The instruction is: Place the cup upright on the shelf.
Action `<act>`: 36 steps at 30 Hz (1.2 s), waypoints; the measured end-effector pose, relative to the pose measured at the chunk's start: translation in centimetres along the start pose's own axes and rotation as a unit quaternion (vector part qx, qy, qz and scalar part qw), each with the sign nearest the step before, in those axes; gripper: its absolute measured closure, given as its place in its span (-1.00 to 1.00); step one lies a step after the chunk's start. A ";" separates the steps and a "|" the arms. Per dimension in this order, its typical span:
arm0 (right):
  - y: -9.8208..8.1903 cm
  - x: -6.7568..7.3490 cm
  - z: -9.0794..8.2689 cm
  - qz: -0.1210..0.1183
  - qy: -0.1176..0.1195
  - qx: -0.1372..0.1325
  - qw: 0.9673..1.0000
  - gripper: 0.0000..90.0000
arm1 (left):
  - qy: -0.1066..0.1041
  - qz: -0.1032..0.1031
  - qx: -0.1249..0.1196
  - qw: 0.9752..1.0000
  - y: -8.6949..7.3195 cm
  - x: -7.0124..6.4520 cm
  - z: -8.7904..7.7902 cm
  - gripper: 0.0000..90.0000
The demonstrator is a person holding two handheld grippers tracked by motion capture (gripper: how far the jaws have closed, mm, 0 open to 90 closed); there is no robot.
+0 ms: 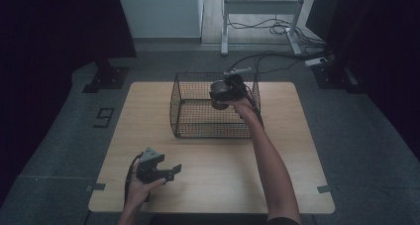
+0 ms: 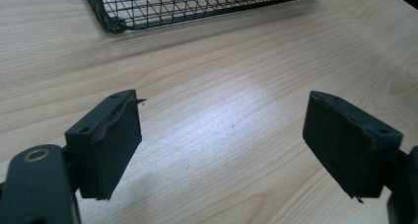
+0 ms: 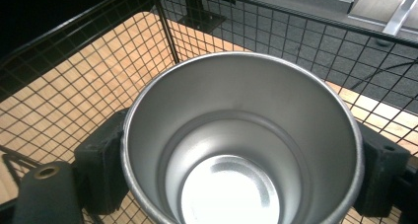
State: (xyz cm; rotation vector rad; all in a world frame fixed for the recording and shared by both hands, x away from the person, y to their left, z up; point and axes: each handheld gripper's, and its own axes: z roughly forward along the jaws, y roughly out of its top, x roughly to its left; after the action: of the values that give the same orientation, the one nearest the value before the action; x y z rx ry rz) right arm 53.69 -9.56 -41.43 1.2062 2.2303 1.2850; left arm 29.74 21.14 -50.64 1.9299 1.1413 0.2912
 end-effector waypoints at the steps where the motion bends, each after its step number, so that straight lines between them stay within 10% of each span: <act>1: 0.0 -0.1 0.1 -0.001 0.000 0.000 1.000 -0.67 | 0.000 0.000 0.000 1.000 0.0 0.1 0.0 -0.66; 36: -1.8 -1.8 4.5 0.002 -0.003 0.037 0.999 -0.67 | 0.001 -0.007 -0.001 1.000 -0.1 0.6 -0.2 -0.66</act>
State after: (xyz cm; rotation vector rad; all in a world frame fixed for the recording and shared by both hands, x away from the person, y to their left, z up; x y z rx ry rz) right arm 56.62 -8.87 -45.65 1.2398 2.2917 1.2080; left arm 29.92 21.77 -50.78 1.9185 1.1558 0.2866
